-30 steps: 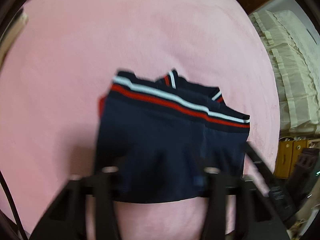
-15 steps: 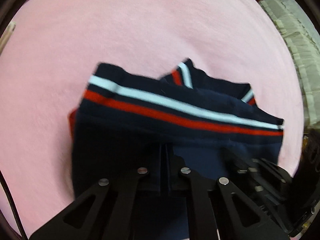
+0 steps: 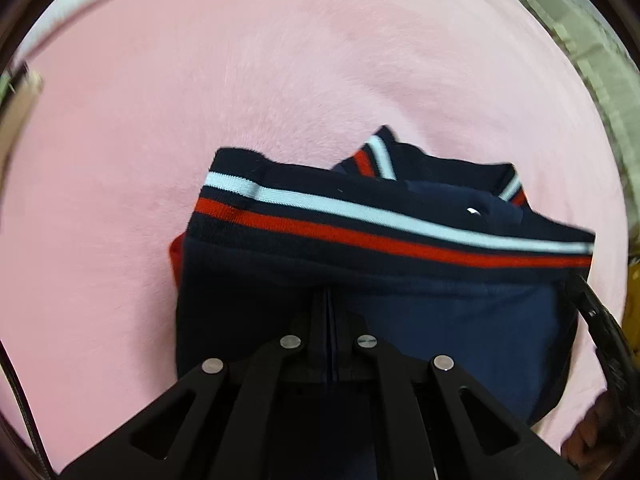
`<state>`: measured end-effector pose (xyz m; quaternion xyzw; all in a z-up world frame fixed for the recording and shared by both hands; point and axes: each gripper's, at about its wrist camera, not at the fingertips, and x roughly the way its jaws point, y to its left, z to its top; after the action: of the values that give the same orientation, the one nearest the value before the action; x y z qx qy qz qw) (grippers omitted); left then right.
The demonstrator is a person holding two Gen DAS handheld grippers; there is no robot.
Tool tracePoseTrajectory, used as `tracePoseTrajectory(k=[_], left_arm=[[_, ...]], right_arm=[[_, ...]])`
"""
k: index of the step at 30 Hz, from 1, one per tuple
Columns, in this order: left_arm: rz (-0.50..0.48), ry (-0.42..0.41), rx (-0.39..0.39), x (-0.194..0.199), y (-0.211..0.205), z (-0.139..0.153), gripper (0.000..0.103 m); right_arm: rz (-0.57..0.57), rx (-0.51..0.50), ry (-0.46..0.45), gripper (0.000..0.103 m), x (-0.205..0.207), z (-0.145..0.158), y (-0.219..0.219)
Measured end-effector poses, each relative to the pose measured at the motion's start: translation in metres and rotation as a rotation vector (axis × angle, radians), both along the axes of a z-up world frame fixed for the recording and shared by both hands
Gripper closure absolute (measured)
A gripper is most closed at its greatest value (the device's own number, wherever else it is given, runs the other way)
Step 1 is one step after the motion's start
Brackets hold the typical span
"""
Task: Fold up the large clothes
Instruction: 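Fold the hem up over the collar with both grippers and lay it down, then release the hem and reposition both grippers at the folded jacket's sides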
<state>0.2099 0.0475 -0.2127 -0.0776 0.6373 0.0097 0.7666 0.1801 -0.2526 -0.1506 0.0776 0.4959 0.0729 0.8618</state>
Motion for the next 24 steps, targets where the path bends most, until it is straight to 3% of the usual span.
tracePoseTrajectory(k=[4, 6, 10, 13, 15, 17, 20, 23, 24], left_arm=[[-0.008, 0.008, -0.048, -0.028, -0.012, 0.013, 0.102], [0.014, 0.039, -0.081, -0.041, -0.013, 0.007, 0.102], [0.030, 0.035, -0.039, -0.062, -0.014, -0.004, 0.099], [0.006, 0.025, 0.035, -0.073, -0.018, -0.007, 0.100], [-0.003, 0.020, 0.182, -0.081, -0.019, -0.005, 0.100], [0.023, 0.033, 0.244, -0.089, -0.007, -0.008, 0.100], [0.080, 0.051, 0.174, -0.100, 0.012, -0.015, 0.100], [0.096, 0.044, 0.133, -0.106, 0.017, -0.015, 0.100], [0.097, 0.045, 0.136, -0.107, 0.016, -0.016, 0.100]], right_arm=[[0.071, 0.317, 0.090, 0.103, -0.019, 0.000, 0.021], [0.094, 0.363, 0.163, 0.103, -0.026, -0.012, 0.037], [0.097, 0.378, 0.312, 0.103, -0.038, -0.045, 0.068], [0.057, 0.427, 0.341, 0.103, -0.046, -0.053, 0.059], [0.036, 0.410, 0.341, 0.103, -0.045, -0.050, 0.044], [-0.003, 0.285, 0.298, 0.103, -0.047, -0.041, 0.026], [-0.042, 0.347, 0.274, 0.103, -0.054, -0.033, -0.013], [-0.116, 0.162, 0.243, 0.103, -0.065, -0.022, -0.040], [-0.126, 0.145, 0.239, 0.103, -0.069, -0.021, -0.049]])
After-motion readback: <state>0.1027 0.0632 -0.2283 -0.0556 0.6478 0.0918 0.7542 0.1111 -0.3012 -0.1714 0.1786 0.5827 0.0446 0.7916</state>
